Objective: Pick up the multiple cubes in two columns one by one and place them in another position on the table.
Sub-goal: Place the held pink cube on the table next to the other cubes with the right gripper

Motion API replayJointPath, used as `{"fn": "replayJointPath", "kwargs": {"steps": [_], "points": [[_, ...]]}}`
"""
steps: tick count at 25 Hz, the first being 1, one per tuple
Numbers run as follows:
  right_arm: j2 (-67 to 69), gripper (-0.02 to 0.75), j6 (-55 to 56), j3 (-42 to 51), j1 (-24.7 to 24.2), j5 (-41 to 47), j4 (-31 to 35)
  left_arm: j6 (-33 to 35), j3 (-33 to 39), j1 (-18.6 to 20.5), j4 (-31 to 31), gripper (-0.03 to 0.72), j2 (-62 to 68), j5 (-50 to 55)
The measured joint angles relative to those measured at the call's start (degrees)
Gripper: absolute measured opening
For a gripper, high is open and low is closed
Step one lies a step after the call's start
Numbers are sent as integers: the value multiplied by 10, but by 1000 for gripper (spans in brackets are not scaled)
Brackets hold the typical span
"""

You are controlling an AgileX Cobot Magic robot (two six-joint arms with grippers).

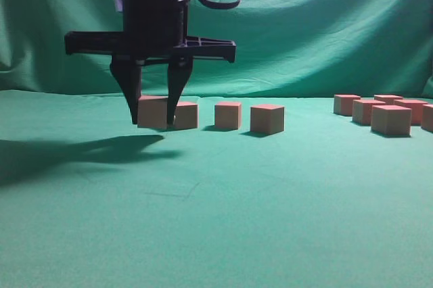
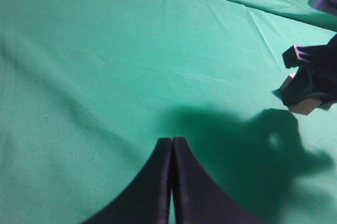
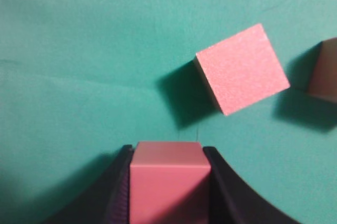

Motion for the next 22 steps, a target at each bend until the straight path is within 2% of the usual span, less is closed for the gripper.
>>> {"fn": "replayJointPath", "kwargs": {"steps": [19, 22], "points": [[17, 260, -3, -2, 0, -15, -2, 0, 0, 0, 0, 0, 0, 0], [17, 384, -3, -2, 0, -18, -2, 0, 0, 0, 0, 0, 0, 0]]}}
